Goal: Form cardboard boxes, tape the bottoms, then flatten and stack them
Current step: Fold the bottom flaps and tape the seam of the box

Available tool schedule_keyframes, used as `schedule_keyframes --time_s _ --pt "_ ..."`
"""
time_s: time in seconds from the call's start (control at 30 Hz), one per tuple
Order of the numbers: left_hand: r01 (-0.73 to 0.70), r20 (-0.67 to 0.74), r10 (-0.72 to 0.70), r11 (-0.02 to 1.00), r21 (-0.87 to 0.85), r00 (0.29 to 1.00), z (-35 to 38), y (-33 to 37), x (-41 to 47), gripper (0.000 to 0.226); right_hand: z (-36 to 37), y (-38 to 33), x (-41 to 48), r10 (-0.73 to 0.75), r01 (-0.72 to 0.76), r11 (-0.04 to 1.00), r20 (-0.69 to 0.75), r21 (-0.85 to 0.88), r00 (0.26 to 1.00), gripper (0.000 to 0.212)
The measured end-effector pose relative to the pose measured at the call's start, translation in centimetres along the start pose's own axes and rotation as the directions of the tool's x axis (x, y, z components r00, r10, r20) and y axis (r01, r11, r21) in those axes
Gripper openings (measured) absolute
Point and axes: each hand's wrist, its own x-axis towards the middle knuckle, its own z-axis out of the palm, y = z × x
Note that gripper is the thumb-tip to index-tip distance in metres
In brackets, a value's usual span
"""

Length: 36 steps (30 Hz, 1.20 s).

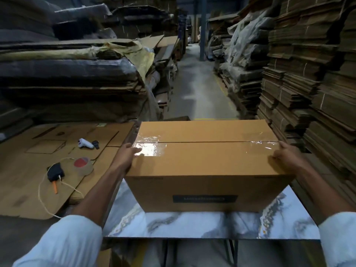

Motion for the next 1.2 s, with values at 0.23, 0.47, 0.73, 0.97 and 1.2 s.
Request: schedule_keyframes --time_s 0.23,0.47,0.73,0.97,1.2 --pt "-0.112 -0.1 0.154 0.936 0.332 0.983 0.7 -0.2 -0.5 0.061 1.6 -0.6 1.0 -0.108 0.07 0.927 -0.083 -0.369 0.991 0.054" --pt "-0.162 -0.121 0.238 0.882 0.442 0.964 1.6 -0.1 0.0 0.059 10.9 -6.5 -2.0 -0.522 0.55 0.64 0.223 -0.536 0.824 0.044" --pt "-0.361 0.071 0.433 0.637 0.681 0.898 2.0 0.9 2.8 0.068 20.6 -11.5 -6.2 -0.538 0.717 0.52 0.473 -0.465 0.698 0.057" --pt "-0.602 0.452 0.425 0.347 0.719 0.784 3.5 2.8 6.8 0.045 20.9 -11.1 -6.0 -0.505 0.696 0.514 0.48 -0.501 0.718 0.059" --pt "-0.653 0.515 0.459 0.216 0.725 0.724 2.7 2.8 7.5 0.036 20.8 -10.9 -5.6 -0.529 0.717 0.504 0.484 -0.481 0.697 0.056"
